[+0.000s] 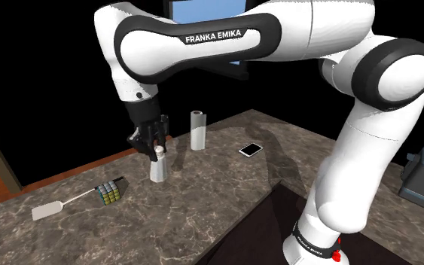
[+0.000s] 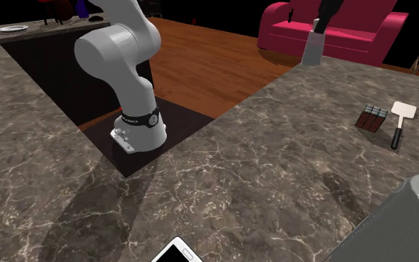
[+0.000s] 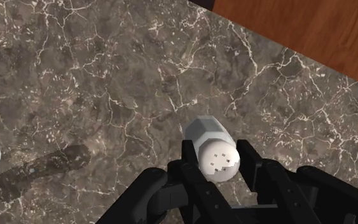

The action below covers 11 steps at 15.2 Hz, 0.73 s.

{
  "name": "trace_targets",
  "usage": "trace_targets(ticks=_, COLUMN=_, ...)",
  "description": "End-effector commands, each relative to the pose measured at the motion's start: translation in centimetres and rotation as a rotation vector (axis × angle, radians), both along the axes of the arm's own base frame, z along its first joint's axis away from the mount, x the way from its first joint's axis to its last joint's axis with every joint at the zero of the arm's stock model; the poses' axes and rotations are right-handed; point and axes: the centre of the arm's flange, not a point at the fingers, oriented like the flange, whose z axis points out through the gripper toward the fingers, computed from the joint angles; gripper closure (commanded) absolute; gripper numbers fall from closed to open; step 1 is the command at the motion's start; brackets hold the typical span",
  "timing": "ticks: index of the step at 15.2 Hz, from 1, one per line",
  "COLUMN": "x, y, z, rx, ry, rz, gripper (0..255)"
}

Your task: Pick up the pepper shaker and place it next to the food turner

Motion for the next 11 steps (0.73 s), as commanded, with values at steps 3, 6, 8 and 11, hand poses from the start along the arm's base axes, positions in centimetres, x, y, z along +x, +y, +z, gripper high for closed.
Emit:
trace_targets(ticks=3, x=1.9, y=4.8, z=0.1, rx=0.001, ry=0.000, rz=-0.001, gripper=255)
trace_targets(ticks=6, x=3.6, y=8.4, z=0.1, rx=0.001, ry=0.000, rz=-0.001, gripper=255)
trace_targets(ticks=8, x=4.7, y=10.8, z=0.1, rx=0.001, ry=0.000, rz=-0.001, gripper=255)
trace_targets(ticks=11, x=6.7, y=15.3, z=0.2, rx=0.001, ry=0.000, rz=-0.001, gripper=255)
